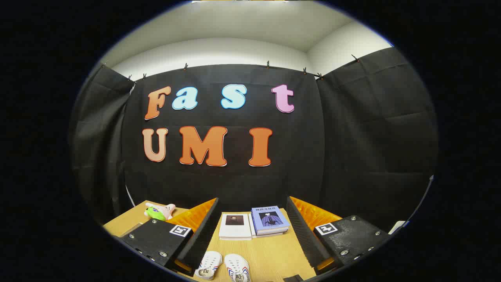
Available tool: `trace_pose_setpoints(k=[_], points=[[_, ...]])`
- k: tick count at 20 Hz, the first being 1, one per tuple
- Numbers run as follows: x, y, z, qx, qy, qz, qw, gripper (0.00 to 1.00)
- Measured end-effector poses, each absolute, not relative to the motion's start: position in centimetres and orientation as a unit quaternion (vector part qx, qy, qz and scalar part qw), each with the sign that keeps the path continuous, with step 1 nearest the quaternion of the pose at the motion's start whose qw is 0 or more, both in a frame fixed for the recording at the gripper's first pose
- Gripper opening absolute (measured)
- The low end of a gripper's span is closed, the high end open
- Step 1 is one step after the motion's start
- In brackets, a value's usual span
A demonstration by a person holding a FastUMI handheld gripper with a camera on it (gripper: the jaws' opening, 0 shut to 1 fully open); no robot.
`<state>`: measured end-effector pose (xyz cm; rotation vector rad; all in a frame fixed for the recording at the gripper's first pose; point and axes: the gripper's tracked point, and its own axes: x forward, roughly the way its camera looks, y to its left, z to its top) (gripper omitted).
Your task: Open the storage box then place both shoes into the box .Put the left shoe in first, then the right shoe, with the right side of both shoes facing outward in a uniform manner.
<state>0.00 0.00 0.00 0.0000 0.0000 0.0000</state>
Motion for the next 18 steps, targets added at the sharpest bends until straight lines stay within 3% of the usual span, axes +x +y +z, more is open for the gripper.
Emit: trace_pose_setpoints(k=[18], points=[[-0.07,0.47,-0.70,0.002,0.017,0.017,1.000,0.99]])
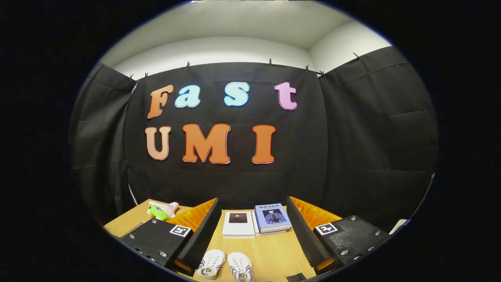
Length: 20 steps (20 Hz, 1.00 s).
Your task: Open the storage box then place both shoes into the box .Put the left shoe in first, then the right shoe, with the right side of both shoes facing outward in a uniform manner.
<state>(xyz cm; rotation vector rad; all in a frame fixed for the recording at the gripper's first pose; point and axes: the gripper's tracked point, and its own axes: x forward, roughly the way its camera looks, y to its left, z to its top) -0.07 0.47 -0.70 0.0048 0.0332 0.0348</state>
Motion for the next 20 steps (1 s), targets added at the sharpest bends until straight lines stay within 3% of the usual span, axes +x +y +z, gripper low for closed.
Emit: trace_pose_setpoints(k=[6,12,20], points=[[0.6,1.3,-3.6,0.033,0.040,0.042,0.998,0.99],[2.2,3.4,-13.0,0.099,0.134,0.089,0.982,0.99],[1.6,10.5,-24.3,0.322,0.274,0.192,0.886,0.98]])
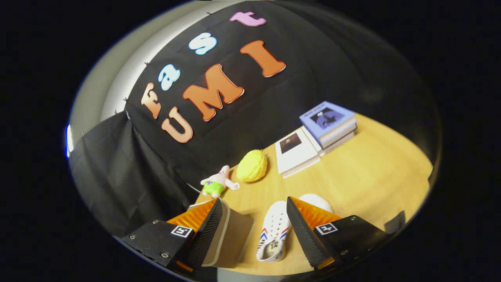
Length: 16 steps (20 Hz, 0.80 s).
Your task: Open the storage box then place both shoes into the box .Put the left shoe in first, then the right shoe, with the right side of both shoes facing outward in a uniform manner.
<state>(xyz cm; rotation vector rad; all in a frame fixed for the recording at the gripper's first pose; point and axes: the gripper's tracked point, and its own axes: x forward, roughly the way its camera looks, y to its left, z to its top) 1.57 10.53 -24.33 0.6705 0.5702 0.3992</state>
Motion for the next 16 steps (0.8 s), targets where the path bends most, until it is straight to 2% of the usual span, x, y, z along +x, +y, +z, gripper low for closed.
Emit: trace_pose_setpoints(k=[8,16], points=[[-1.0,18.5,-28.7,0.465,0.363,0.315,0.743,0.98],[-3.7,24.5,-30.1,0.488,0.432,0.408,0.640,0.98]])
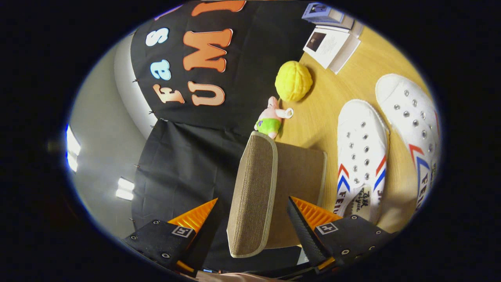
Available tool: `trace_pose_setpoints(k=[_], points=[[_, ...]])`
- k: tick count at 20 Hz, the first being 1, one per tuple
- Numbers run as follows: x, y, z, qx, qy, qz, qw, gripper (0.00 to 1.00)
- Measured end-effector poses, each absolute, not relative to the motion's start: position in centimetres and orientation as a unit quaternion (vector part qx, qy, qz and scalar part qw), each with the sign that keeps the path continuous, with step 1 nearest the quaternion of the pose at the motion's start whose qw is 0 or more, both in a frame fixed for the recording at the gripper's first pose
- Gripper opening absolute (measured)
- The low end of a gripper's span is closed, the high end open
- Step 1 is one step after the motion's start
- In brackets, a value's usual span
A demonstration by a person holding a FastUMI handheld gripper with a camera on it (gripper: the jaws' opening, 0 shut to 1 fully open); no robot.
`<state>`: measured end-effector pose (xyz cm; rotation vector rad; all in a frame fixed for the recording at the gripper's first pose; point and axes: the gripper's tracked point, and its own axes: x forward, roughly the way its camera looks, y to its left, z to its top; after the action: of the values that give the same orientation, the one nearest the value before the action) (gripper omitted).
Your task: Open the storage box then place both shoes into the box .Put the left shoe in first, then the right shoe, with the right side of both shoes facing outward in a uniform manner.
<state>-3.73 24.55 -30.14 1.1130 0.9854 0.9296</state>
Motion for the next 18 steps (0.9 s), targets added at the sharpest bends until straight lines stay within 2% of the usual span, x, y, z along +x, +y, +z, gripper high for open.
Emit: trace_pose_setpoints(k=[7,12,18], points=[[-5.1,27.4,-30.5,0.504,0.465,0.440,0.580,0.98],[-5.0,28.1,-29.1,0.524,0.456,0.443,0.566,0.97],[-5.1,26.9,-26.8,0.525,0.437,0.440,0.584,0.96]])
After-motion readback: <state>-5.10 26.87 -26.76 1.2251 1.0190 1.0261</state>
